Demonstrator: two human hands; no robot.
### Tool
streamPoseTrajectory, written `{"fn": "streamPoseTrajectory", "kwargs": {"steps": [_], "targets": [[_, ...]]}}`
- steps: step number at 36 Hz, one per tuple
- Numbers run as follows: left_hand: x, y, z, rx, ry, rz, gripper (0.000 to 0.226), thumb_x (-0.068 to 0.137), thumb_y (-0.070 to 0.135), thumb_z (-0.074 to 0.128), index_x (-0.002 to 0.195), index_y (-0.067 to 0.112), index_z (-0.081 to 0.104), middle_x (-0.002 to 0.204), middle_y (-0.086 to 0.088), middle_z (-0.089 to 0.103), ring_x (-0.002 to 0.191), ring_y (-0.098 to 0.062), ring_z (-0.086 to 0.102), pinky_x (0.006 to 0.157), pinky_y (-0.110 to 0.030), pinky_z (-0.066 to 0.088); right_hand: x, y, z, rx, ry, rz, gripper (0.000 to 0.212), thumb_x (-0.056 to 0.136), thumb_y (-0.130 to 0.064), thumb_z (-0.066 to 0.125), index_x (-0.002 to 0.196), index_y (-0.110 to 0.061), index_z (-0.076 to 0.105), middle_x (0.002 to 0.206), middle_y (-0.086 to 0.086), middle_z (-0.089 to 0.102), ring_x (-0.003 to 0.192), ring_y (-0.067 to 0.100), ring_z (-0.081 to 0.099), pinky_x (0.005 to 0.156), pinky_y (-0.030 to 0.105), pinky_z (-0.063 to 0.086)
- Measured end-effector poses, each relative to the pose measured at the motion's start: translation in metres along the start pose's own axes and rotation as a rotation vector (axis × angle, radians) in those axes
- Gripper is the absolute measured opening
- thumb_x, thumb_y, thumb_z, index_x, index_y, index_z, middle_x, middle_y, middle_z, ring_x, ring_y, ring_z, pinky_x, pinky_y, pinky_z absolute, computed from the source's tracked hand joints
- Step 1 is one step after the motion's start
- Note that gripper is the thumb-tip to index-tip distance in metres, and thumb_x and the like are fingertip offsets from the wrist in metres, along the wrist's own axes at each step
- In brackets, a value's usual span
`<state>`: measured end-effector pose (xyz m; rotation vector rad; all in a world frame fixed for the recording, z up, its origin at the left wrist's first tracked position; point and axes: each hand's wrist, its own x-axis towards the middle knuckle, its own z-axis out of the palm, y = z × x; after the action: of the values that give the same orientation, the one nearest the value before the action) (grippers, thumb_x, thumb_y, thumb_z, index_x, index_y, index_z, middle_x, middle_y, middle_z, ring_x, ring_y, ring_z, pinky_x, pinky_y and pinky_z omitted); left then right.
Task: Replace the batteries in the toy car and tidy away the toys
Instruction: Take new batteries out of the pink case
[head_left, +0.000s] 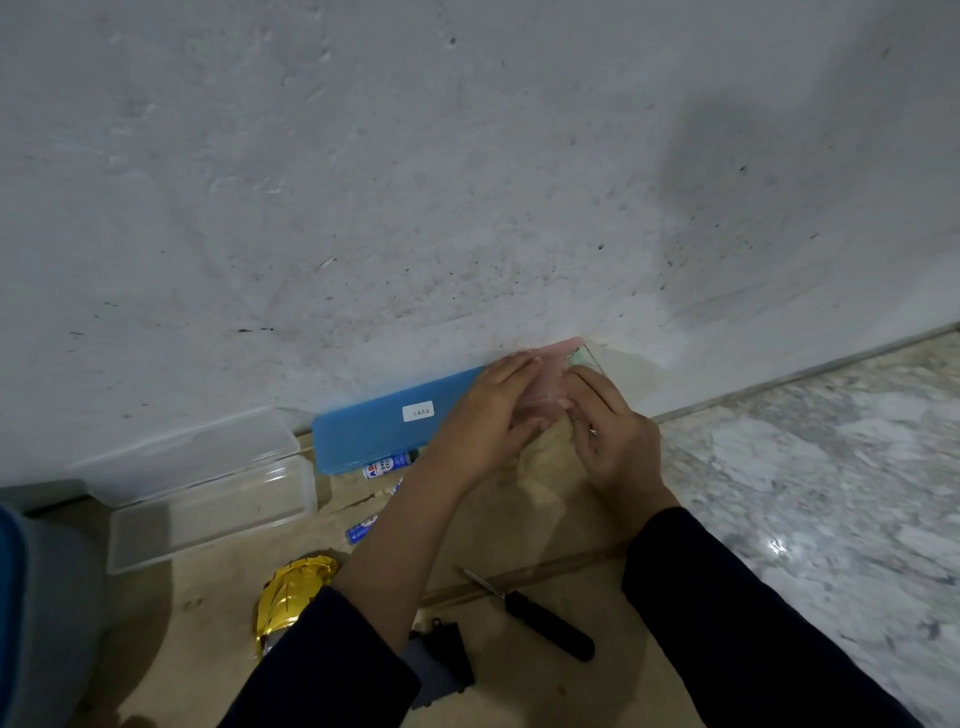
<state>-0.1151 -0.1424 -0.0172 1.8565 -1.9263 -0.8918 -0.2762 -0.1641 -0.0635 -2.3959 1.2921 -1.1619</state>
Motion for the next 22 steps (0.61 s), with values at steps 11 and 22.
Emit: {"fn": "streamPoseTrajectory", "kwargs": {"steps": [11,22], "targets": [[0.0,-0.003,-0.012,-0.072,-0.072,0.0,0.063,0.09,0.036,0.059,0.146,0.021,0.033,0.155,0.007,0.024,0.143,-0.009,0.02,0.11,-0.017,0.012,0.001,0.004,-0.015,0.082,-0.138,0.086,0.029,0.093,-0.035,0.05,0.106,-0.018,0.07,0.116,-0.001,0.067,0.096,0.01,0.064,0.061,0.031,0.057],[-0.004,-0.003,-0.011,-0.02,-0.063,0.074,0.049,0.097,0.033,0.047,0.144,0.022,0.036,0.154,0.006,0.027,0.143,-0.006,0.019,0.108,-0.011,0.007,-0.003,0.002,-0.018,0.121,-0.103,0.318,0.042,0.081,-0.027,0.071,0.12,-0.013,0.063,0.128,-0.001,0.059,0.113,-0.002,0.051,0.091,0.01,0.041]]}}
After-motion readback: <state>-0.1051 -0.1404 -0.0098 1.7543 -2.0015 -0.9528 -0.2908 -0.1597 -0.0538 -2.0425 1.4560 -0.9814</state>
